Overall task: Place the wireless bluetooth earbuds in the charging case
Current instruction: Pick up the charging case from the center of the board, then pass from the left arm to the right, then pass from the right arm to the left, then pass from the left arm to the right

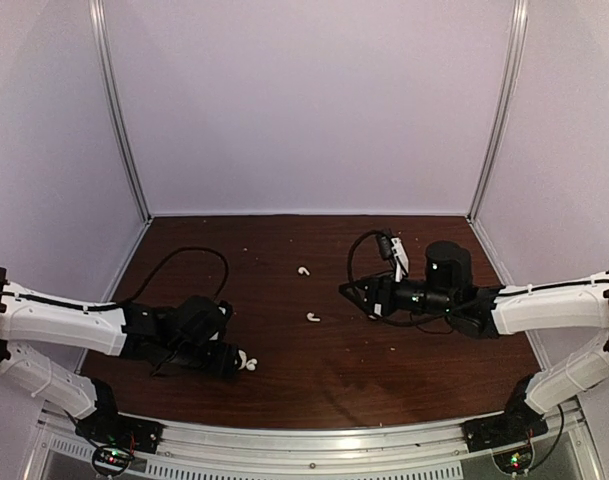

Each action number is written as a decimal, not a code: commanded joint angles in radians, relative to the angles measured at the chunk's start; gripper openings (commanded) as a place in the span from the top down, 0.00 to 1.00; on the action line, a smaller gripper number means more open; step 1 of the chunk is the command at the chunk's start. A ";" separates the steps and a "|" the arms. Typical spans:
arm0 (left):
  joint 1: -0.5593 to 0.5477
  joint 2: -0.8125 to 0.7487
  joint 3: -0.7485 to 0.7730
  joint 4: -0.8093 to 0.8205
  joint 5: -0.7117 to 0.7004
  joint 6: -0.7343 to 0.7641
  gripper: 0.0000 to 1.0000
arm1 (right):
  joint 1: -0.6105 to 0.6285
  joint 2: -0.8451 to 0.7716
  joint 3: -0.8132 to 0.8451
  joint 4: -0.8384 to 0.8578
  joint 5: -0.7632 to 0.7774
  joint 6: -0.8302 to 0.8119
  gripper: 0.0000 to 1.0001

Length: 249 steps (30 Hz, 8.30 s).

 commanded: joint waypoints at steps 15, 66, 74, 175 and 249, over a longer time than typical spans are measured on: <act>-0.015 0.156 0.077 -0.008 -0.056 -0.005 0.32 | -0.027 -0.014 -0.039 0.042 -0.025 0.014 0.25; 0.093 0.004 0.242 0.170 0.183 0.404 0.56 | -0.054 -0.023 -0.062 0.113 -0.129 -0.129 0.24; 0.096 -0.040 0.328 0.393 0.712 0.501 0.56 | -0.024 -0.121 -0.064 0.216 -0.226 -0.292 0.24; 0.073 0.149 0.554 0.241 0.703 0.515 0.44 | 0.469 0.001 0.367 -0.491 0.701 -0.790 0.63; 0.034 0.093 0.369 0.955 0.926 0.589 1.00 | 0.301 -0.201 0.136 0.101 -0.071 -0.399 0.56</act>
